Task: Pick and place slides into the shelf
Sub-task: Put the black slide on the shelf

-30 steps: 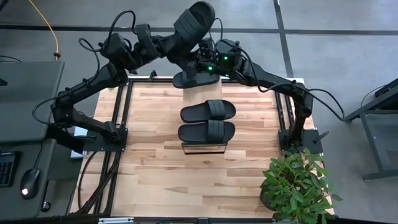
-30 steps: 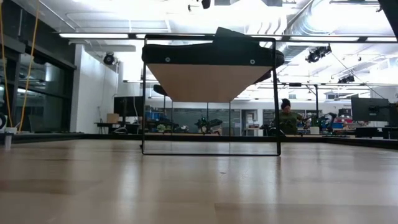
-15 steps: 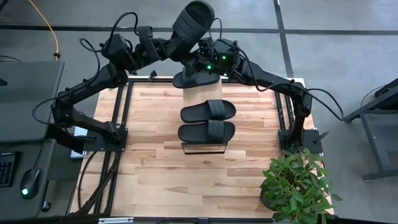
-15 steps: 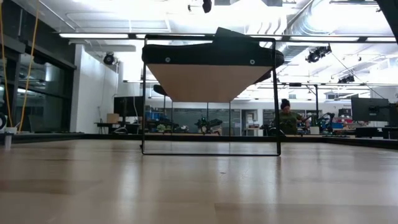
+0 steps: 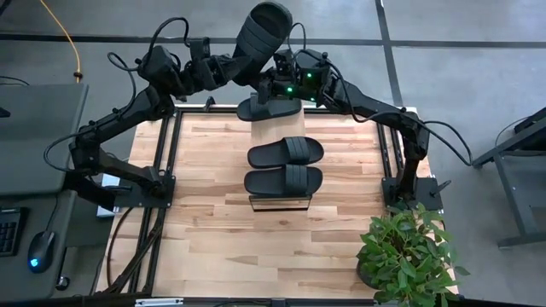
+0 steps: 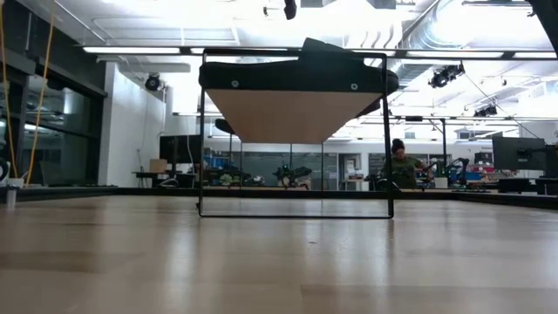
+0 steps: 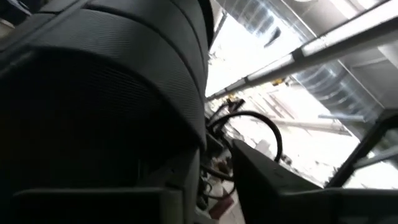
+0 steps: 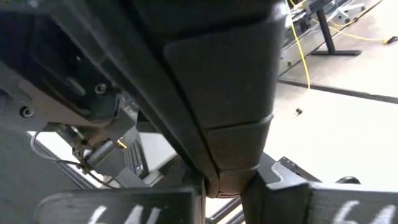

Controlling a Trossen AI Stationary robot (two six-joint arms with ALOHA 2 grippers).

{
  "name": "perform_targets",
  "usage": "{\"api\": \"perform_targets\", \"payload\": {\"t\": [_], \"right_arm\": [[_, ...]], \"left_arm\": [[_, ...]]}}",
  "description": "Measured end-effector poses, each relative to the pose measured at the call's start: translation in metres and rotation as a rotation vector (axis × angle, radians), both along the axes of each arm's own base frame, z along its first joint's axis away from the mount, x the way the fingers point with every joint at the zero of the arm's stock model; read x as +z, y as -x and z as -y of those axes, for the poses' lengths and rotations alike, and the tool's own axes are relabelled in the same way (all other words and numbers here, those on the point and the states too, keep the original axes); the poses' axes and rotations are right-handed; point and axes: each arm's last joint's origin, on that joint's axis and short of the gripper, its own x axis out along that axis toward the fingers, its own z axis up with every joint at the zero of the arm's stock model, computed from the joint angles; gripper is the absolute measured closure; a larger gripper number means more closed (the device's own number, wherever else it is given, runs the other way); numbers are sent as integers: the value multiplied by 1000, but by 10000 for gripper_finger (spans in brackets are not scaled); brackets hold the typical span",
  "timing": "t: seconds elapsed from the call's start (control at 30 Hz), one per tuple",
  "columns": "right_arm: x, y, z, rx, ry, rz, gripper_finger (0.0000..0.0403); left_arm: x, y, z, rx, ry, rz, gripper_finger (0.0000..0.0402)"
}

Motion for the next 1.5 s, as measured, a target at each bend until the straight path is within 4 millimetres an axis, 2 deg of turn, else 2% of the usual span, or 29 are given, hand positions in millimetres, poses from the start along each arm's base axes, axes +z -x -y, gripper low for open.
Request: {"api": "perform_targets", "payload": {"t": [0.13, 0.3, 0.5, 0.67, 0.87, 1.17, 1.5], "right_arm": [[4, 7, 2, 19, -6, -6, 373], [16, 25, 6, 57, -19, -5, 373], [29, 50, 16, 156, -83, -4, 373], [37, 72, 24, 338, -192, -13, 373], [31, 78, 25, 592, -320, -75, 373], [16, 78, 3, 849, -465, -219, 373], [-2, 77, -28, 939, -536, -376, 375]], "left_arm": [[1, 9, -6, -64, -38, -25, 270], [6, 34, -14, -72, -86, -54, 212], [10, 65, -17, -23, -93, -112, 172], [1, 79, -19, -16, -42, -218, 165], [-2, 81, -14, -72, -46, -260, 165], [-2, 80, -10, -212, -11, -264, 165], [-4, 80, -9, -272, 56, -273, 165]]}}
